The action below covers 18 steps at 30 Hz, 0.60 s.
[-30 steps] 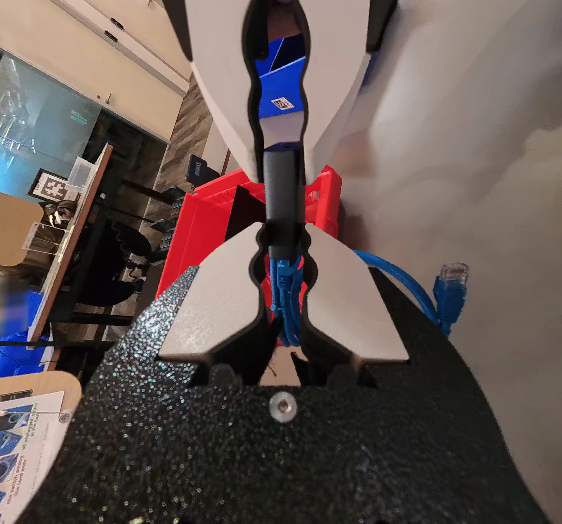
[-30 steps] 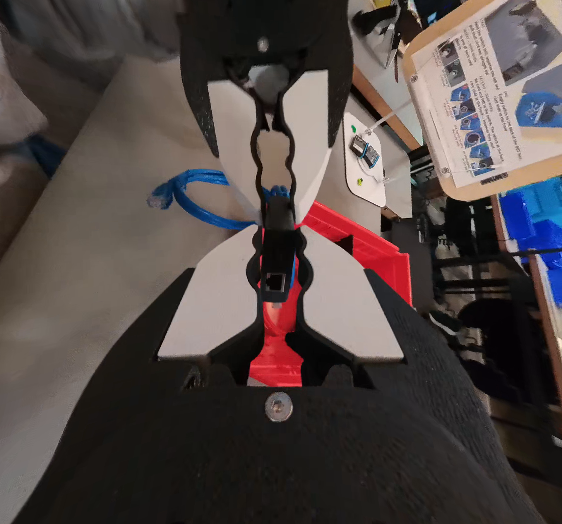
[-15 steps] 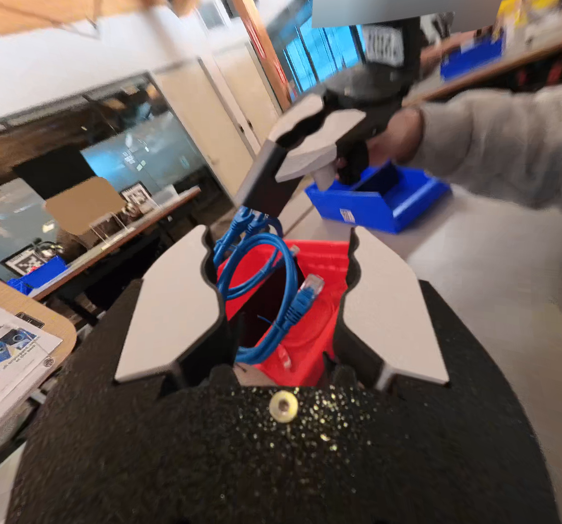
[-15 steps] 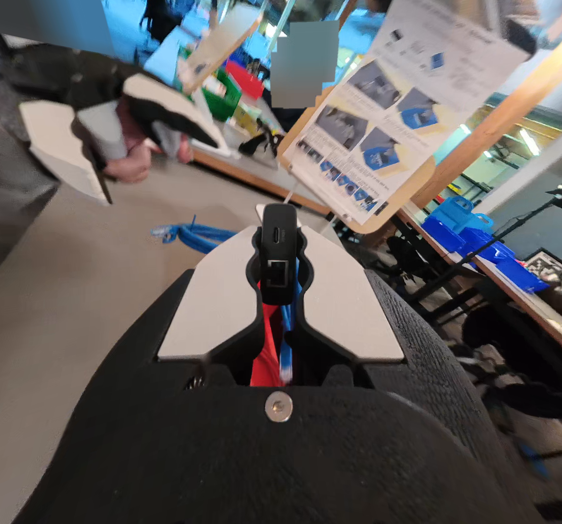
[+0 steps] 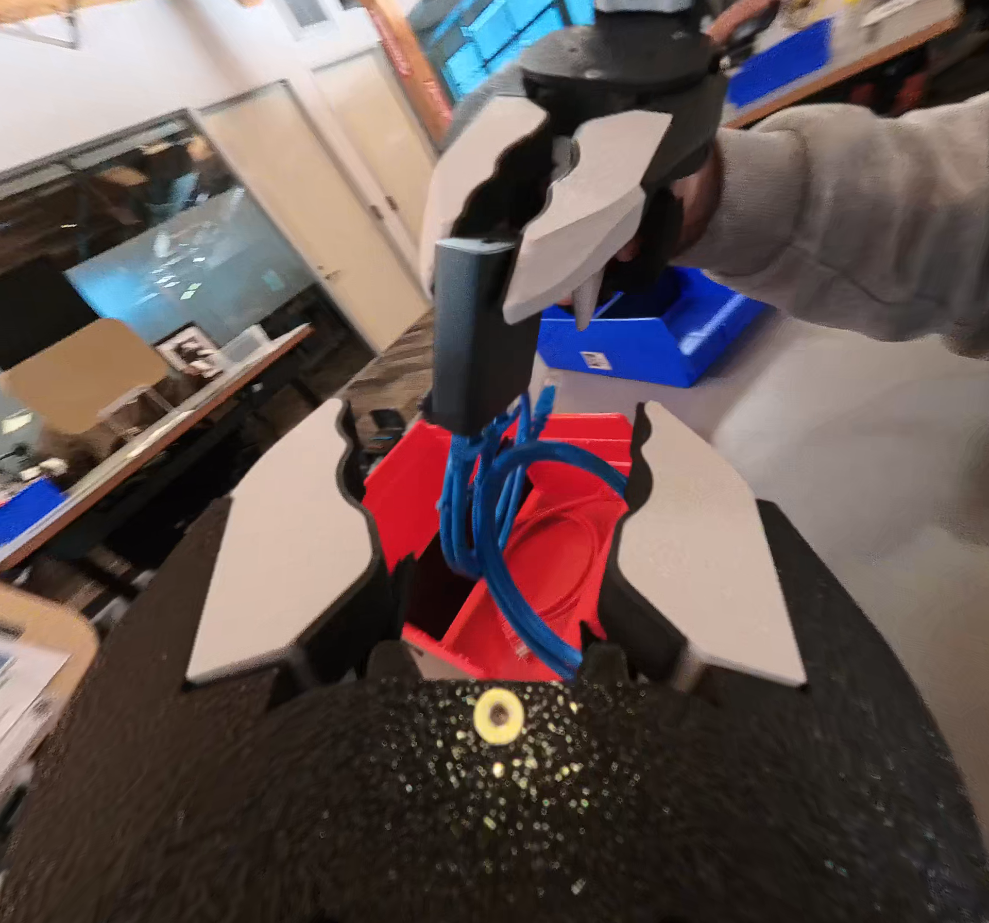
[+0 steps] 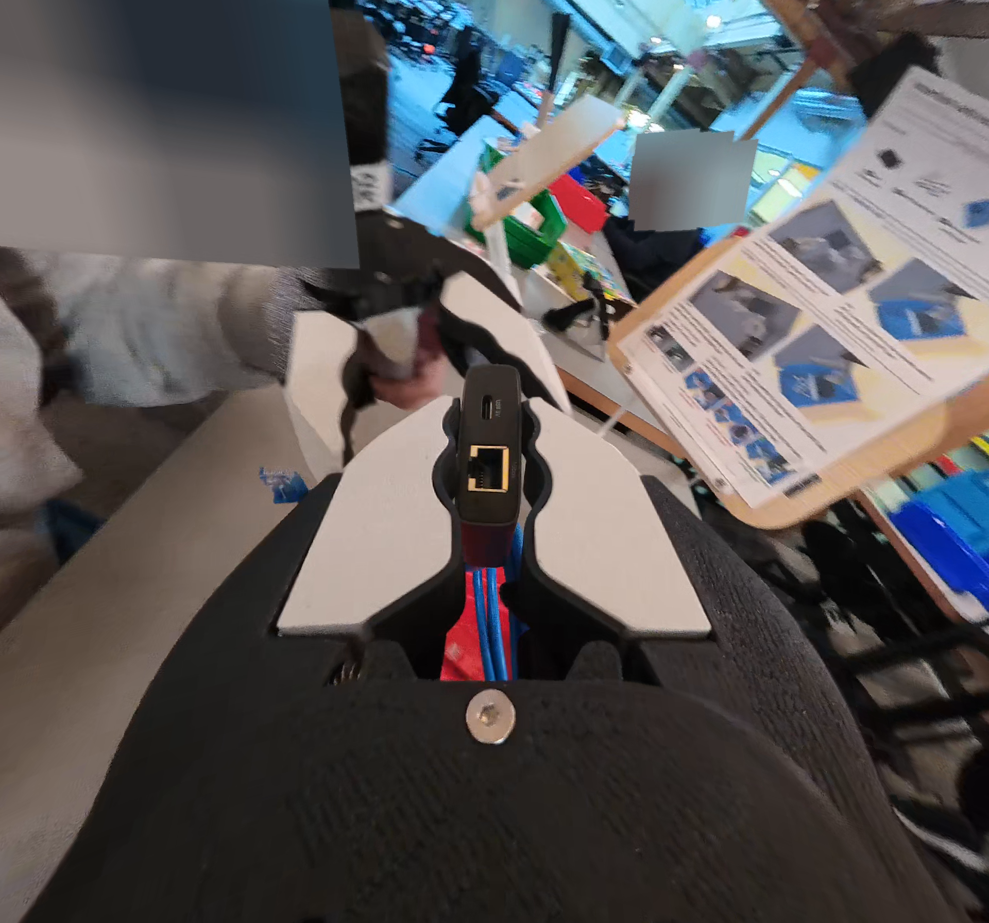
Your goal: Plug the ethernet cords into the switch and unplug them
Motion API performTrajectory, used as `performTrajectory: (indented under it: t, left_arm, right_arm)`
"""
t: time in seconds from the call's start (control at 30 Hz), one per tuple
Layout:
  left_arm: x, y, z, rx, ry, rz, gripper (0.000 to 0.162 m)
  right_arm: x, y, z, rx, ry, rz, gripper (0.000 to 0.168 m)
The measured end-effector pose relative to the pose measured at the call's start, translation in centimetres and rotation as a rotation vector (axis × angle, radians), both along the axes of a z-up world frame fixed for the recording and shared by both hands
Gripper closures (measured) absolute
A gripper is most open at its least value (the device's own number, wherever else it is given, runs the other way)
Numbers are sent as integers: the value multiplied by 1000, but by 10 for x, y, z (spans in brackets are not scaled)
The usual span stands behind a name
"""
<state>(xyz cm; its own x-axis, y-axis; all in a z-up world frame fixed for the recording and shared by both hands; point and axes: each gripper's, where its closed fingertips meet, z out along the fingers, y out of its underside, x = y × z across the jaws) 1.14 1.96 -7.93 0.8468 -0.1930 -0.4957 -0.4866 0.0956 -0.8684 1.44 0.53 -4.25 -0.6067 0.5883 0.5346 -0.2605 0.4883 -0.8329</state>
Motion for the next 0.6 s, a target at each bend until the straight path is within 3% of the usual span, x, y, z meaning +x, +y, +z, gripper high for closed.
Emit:
performTrajectory:
  t: [0.1,0.33,0.5,0.6]
  left_arm:
    - [6,11,-5,-61,35,-96,83]
    - [8,14,1,-1,96,-119,135]
    - [-6,20,-11,-83,164,-96,140]
    - [-37,23,-17,-142,312,-8,141]
  right_arm:
    - [3,-18,2,35,-26,85,149]
    - [3,-29,-2,135,-39,132,149]
    - [-7,-15,-8,86,-41,41,146]
    - [-9,17,-12,62,-45,-115,129]
